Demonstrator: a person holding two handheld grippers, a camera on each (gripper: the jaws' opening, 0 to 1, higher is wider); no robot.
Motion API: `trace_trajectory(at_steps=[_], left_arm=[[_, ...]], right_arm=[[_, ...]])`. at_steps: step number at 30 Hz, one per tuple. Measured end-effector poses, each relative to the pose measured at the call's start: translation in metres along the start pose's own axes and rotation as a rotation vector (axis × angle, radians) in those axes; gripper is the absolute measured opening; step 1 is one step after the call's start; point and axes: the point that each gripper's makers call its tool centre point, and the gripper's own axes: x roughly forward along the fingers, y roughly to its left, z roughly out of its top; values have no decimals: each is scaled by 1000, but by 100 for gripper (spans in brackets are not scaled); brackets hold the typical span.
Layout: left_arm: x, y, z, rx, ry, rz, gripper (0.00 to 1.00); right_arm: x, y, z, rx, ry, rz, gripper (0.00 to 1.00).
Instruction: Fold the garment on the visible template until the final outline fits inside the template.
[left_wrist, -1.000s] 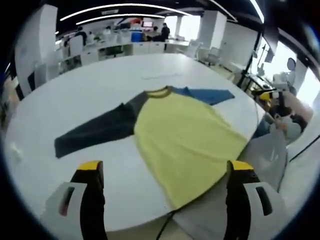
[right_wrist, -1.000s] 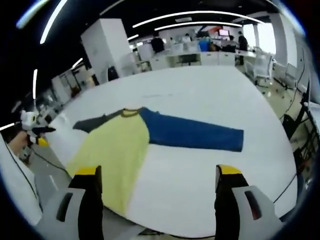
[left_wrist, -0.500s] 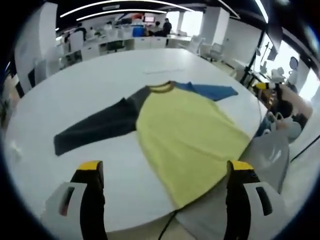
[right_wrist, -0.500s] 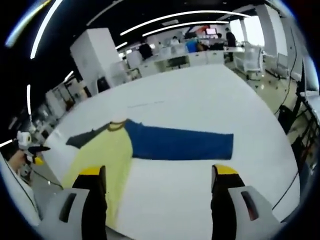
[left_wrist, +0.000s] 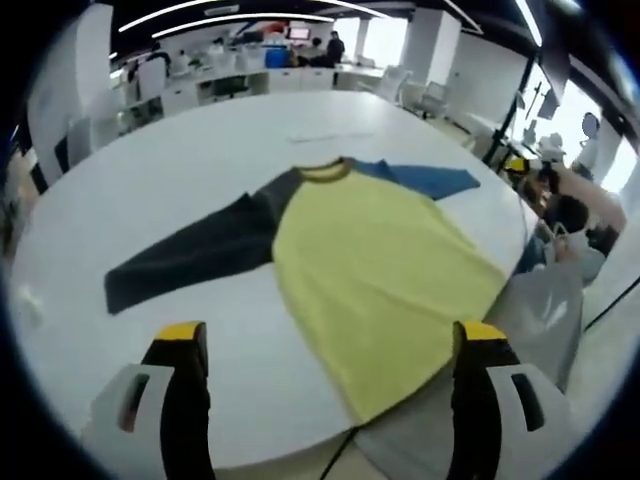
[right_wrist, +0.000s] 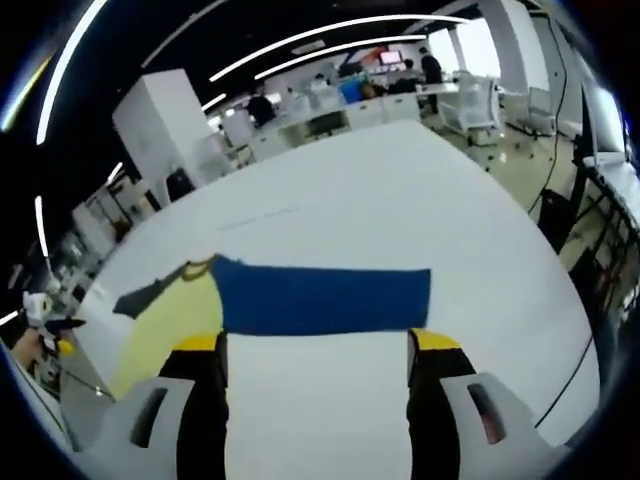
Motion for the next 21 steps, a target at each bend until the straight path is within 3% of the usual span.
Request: trace_trajectory(at_steps=[5,7,21], left_arm=[[1,4,-2,-6,12,7,99],[1,5,0,-8,11,10,99],[11,2,-2,-12,36,6,99]], right_arm=[[9,-5,2,-10,14,-11,70],[14,-5,7,5,-11,5,70],[47,-43,17,63,-15,-49,60]])
